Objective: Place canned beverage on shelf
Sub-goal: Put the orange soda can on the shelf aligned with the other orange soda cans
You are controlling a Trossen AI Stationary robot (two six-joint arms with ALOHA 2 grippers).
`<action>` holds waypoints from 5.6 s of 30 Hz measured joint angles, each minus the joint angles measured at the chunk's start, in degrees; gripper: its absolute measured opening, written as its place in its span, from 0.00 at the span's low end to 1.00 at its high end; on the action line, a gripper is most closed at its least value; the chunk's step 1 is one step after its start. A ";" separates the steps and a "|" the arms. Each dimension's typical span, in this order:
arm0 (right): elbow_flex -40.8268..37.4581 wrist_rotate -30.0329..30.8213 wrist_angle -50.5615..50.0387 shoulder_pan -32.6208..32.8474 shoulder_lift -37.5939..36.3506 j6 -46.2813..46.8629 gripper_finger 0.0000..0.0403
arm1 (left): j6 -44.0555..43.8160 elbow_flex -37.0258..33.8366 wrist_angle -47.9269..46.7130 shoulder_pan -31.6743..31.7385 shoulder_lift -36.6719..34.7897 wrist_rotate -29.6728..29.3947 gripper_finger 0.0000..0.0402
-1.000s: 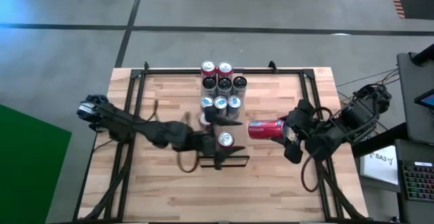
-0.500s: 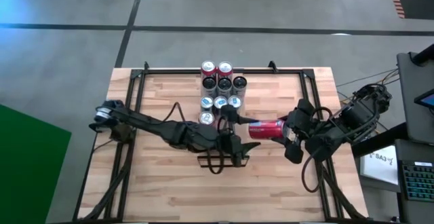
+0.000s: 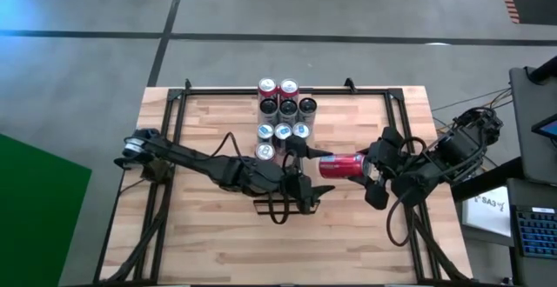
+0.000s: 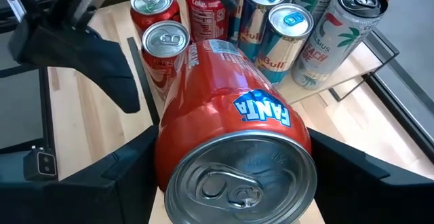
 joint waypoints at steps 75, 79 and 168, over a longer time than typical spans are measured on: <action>0.76 6.40 6.87 0.20 -1.79 -13.30 0.81 | -4.96 -2.12 8.18 2.55 2.11 3.22 0.68; 0.76 6.48 8.34 1.39 -1.79 -15.36 0.81 | -4.74 -2.40 8.16 1.45 1.56 3.17 0.68; -37.92 -21.31 114.53 -12.01 4.73 -70.79 0.79 | -4.96 -48.72 61.80 -9.01 -21.16 11.74 0.69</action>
